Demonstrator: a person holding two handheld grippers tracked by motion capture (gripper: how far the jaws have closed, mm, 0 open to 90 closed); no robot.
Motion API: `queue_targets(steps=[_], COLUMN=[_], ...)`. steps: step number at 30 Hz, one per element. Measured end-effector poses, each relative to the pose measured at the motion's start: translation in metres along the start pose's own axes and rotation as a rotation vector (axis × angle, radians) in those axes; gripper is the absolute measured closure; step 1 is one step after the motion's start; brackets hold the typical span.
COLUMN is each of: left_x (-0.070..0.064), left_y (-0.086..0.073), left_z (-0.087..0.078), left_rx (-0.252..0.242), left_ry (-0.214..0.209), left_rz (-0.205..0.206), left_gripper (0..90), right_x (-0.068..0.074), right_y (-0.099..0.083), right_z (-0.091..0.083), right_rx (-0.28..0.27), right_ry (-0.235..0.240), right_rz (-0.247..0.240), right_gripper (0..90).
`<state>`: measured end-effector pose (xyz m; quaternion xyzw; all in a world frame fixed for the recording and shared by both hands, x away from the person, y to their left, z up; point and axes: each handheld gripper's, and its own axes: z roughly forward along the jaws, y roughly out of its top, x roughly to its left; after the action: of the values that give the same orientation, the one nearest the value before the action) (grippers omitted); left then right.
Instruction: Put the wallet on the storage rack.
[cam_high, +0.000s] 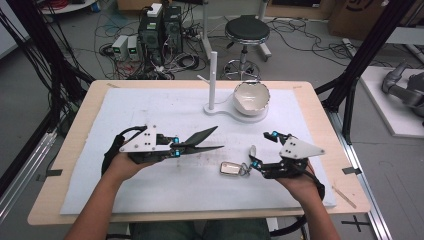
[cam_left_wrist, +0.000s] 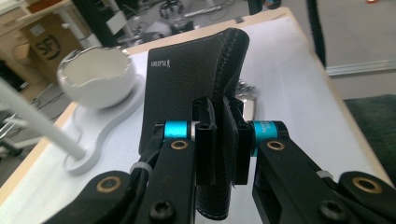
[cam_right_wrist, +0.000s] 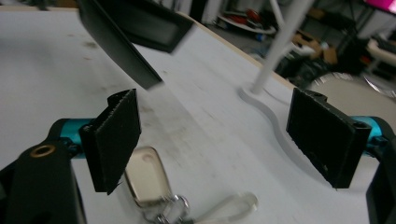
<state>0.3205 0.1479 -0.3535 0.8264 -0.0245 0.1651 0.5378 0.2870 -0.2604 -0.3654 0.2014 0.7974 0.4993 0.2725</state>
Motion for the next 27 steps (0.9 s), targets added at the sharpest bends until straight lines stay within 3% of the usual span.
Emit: queue_targets(steps=[3,5,11,13,14,17,19,27], left_x=[-0.005,-0.008,-0.013,-0.014,-0.016,-0.018,-0.019,-0.017], left_y=[0.005,0.007,0.010,0.011,0.011,0.014,0.015,0.013], left_z=[0.006,0.010,0.021,0.023,0.028,0.032,0.034,0.032], left_rx=[-0.001,-0.002,-0.005,-0.002,0.000,-0.009,-0.015,-0.016], left_ry=[-0.041,-0.062,-0.118,-0.127,-0.150,-0.176,-0.180,-0.159], left_rz=[0.015,0.023,0.028,0.032,0.033,0.038,0.038,0.025], left_gripper=[83.8,83.8,83.8,83.8,83.8,83.8,83.7,82.8], right_x=[0.015,0.023,0.036,0.038,0.046,0.053,0.056,0.053], right_y=[0.013,0.019,0.027,0.028,0.031,0.030,0.028,0.025], right_z=[0.005,0.008,0.022,0.025,0.035,0.047,0.052,0.046], right_rx=[-0.031,-0.044,-0.046,-0.041,-0.012,0.027,0.057,0.073], right_ry=[0.045,0.060,0.114,0.134,0.168,0.190,0.212,0.266], right_rz=[-0.107,-0.150,-0.212,-0.225,-0.285,-0.322,-0.337,-0.352], right_gripper=[18.2,18.2,18.2,18.2,18.2,19.2,31.7,74.5])
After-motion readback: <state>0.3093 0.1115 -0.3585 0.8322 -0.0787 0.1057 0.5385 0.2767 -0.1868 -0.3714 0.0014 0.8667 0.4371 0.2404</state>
